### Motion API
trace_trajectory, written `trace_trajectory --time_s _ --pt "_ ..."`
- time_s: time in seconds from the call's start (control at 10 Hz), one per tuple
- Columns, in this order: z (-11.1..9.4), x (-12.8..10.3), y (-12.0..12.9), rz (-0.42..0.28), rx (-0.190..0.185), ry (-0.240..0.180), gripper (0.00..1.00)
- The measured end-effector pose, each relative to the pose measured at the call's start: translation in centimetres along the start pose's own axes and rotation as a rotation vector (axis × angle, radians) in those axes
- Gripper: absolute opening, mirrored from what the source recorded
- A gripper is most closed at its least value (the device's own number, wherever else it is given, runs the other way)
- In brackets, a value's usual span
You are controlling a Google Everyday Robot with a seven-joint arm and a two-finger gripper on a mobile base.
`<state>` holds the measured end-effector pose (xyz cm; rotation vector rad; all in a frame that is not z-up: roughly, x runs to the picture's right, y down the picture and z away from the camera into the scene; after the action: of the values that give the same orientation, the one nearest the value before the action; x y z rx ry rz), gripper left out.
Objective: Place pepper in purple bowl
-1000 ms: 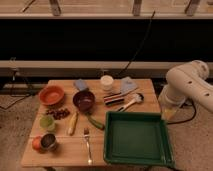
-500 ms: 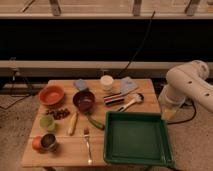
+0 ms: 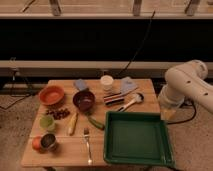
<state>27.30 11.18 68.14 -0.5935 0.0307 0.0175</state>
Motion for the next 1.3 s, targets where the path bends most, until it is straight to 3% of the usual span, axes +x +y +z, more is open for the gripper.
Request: trace_trajectory --time_s 0.2,0.5,1.0,1.3 --pt "0.2 -3.2 0.8 -0.023 -0.016 -0.004 0.65" --pt "1.2 -10.8 2.2 -0.077 -0.041 -0.01 0.65" --pt "5.3 -23.9 4.1 -0.116 -0.11 -0.043 0.65" --pt "7.8 -30.0 4.4 -0.117 -0.148 -0.079 0.65"
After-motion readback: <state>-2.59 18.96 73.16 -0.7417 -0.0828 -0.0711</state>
